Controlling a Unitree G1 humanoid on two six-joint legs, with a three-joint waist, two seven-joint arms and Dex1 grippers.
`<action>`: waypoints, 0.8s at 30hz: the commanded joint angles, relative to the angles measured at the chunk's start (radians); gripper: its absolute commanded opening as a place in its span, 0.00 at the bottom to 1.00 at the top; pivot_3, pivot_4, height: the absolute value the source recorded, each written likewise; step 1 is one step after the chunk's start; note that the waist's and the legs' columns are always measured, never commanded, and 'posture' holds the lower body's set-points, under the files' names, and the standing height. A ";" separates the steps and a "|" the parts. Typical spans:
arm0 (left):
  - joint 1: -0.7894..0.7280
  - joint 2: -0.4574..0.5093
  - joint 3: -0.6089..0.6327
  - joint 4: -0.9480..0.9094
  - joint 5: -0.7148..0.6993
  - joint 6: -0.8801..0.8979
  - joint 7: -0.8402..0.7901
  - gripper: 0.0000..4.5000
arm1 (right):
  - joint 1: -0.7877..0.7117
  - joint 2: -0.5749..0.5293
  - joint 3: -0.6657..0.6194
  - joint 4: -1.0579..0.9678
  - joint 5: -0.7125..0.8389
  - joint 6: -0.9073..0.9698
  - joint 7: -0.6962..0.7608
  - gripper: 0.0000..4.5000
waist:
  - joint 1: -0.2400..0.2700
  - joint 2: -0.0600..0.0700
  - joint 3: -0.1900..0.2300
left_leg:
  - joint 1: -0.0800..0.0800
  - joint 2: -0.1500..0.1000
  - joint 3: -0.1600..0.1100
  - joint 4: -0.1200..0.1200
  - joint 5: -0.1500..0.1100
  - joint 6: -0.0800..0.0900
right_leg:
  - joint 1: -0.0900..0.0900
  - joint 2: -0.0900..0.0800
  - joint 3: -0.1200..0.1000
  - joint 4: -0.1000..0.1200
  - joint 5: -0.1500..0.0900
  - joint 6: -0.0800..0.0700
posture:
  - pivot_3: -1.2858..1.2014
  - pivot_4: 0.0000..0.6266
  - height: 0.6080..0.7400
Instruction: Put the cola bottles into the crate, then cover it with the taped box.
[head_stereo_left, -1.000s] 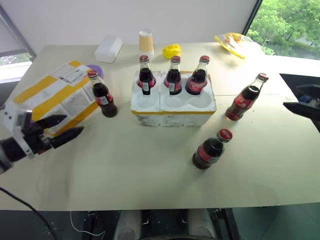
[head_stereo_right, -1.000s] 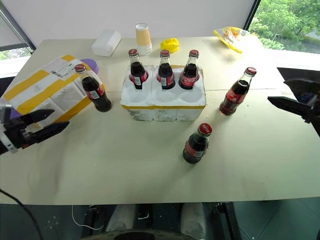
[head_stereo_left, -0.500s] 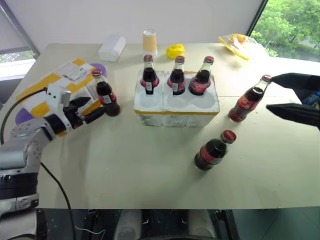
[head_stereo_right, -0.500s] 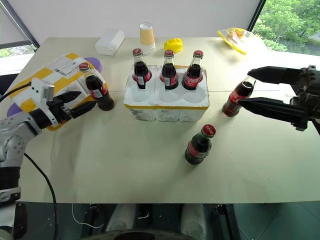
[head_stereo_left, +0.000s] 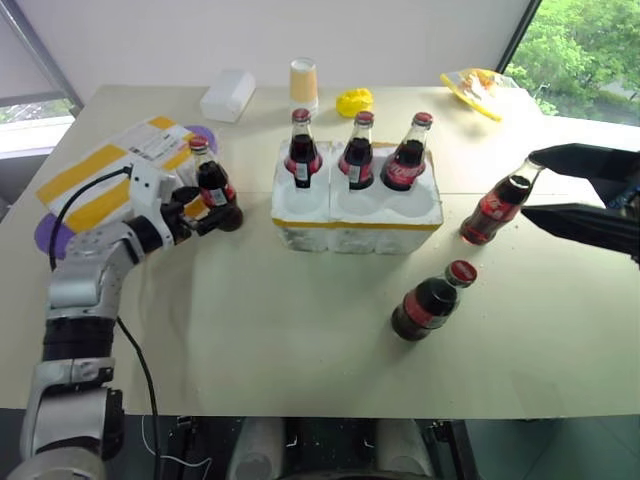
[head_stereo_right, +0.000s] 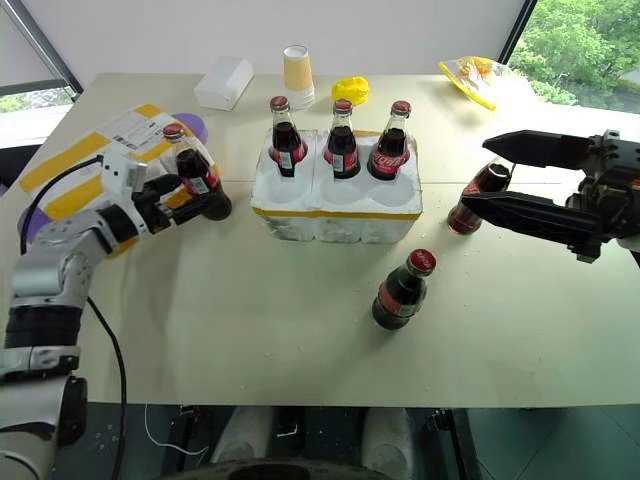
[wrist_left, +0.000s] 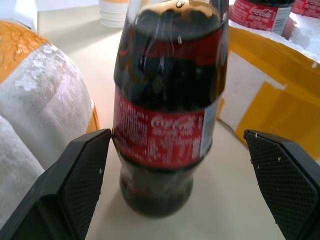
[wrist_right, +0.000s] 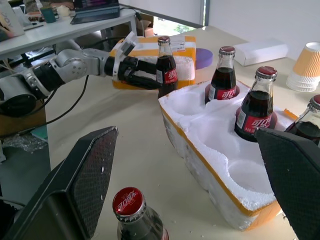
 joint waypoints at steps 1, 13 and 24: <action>-0.052 -0.001 0.000 0.038 0.026 -0.048 -0.002 1.00 | -0.008 0.000 -0.028 -0.017 0.023 -0.024 -0.009 1.00 | -0.001 0.000 0.000 | 0.000 0.000 0.000 0.000 0.000 0.000 | 0.000 0.000 0.000 0.000 0.000 0.000 | 0.52 0.24 1.00; -0.173 -0.050 -0.030 0.217 0.079 -0.147 -0.048 0.80 | 0.024 0.020 -0.043 -0.039 0.031 -0.039 -0.030 1.00 | -0.001 -0.001 0.000 | 0.000 -0.001 0.000 0.001 0.000 0.001 | 0.000 0.000 0.000 0.000 0.000 0.001 | 0.52 0.24 1.00; -0.216 0.062 -0.027 0.080 0.012 0.014 -0.263 0.62 | 0.053 0.012 -0.040 -0.040 0.015 -0.060 -0.017 1.00 | -0.002 -0.003 0.001 | -0.001 -0.001 0.000 0.001 0.000 0.001 | 0.000 0.000 0.000 0.000 0.000 0.001 | 0.52 0.24 1.00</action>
